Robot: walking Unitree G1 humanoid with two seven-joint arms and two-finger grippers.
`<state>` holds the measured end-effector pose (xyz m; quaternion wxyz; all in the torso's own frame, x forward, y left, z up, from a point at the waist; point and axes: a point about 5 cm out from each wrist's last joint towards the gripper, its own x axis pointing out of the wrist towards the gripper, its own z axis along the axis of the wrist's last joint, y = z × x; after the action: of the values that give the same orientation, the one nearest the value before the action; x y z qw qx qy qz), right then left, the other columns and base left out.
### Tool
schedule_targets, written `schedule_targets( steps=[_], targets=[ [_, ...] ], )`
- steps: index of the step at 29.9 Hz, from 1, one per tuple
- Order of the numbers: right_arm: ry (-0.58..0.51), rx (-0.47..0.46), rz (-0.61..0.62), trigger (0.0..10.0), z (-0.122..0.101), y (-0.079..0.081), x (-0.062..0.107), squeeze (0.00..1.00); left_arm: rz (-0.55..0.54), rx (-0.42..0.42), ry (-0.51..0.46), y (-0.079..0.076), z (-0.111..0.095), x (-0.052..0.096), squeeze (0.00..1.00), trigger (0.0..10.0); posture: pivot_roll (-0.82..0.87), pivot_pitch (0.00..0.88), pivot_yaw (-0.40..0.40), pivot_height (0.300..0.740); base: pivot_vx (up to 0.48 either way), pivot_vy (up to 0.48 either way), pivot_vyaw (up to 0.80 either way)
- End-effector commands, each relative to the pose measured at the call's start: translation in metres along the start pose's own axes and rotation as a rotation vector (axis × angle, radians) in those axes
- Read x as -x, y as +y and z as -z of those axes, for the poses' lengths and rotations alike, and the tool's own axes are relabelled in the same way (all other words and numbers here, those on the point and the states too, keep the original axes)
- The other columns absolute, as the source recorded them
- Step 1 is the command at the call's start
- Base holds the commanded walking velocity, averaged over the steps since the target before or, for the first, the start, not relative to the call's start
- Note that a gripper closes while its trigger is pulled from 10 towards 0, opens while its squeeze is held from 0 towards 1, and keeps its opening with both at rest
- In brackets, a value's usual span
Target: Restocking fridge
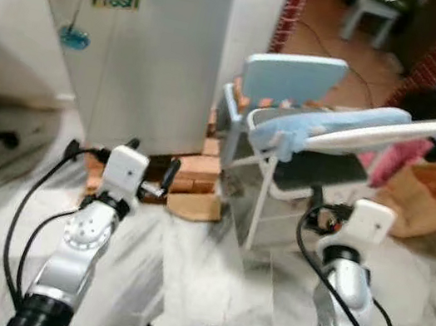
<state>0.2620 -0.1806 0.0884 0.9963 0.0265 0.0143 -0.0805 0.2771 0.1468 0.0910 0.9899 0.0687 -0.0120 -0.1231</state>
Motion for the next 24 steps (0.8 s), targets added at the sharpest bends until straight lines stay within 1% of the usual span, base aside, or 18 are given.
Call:
schedule_targets(
  steps=[1,6,8,16,19,22,24],
  targets=[
    [0.004,0.008,0.010,10.0,-0.0008,-0.0043,-0.0024,0.00,0.004,-0.002,-0.010,-0.0020,-0.0031,-0.0014,0.00,10.0,-0.05,0.097,0.009,0.740,0.000,0.000,-0.80],
    [-0.002,0.006,0.015,10.0,-0.0018,-0.0031,-0.0037,0.00,0.007,0.008,-0.010,-0.0007,-0.0036,-0.0015,0.00,10.0,-0.05,0.097,0.012,0.740,0.000,0.000,-0.80],
    [-0.005,0.006,0.017,10.0,-0.0021,-0.0032,-0.0031,0.00,0.005,0.024,-0.003,-0.0004,-0.0027,-0.0014,0.00,10.0,-0.05,0.098,0.014,0.740,0.000,0.000,-0.80],
    [-0.004,0.002,0.026,10.0,-0.0003,-0.0046,-0.0025,0.00,-0.013,0.030,-0.002,0.0027,-0.0038,-0.0027,0.00,10.0,-0.06,0.099,0.020,0.740,0.000,0.000,-0.80],
    [-0.005,-0.001,0.028,10.0,-0.0004,-0.0040,-0.0032,0.00,-0.011,0.042,0.015,0.0043,-0.0028,-0.0033,0.00,10.0,-0.05,0.097,0.023,0.740,0.000,0.000,-0.80],
    [-0.006,-0.002,0.030,10.0,-0.0005,-0.0035,-0.0034,0.00,-0.006,0.033,0.003,0.0033,-0.0039,-0.0036,0.00,10.0,-0.06,0.097,0.026,0.740,0.000,0.344,-0.80],
    [-0.006,-0.002,0.031,10.0,-0.0003,-0.0036,-0.0036,0.00,0.000,0.028,0.003,0.0019,-0.0038,-0.0037,0.00,10.0,-0.05,0.096,0.025,0.740,0.000,0.122,-0.80]
  ],
)
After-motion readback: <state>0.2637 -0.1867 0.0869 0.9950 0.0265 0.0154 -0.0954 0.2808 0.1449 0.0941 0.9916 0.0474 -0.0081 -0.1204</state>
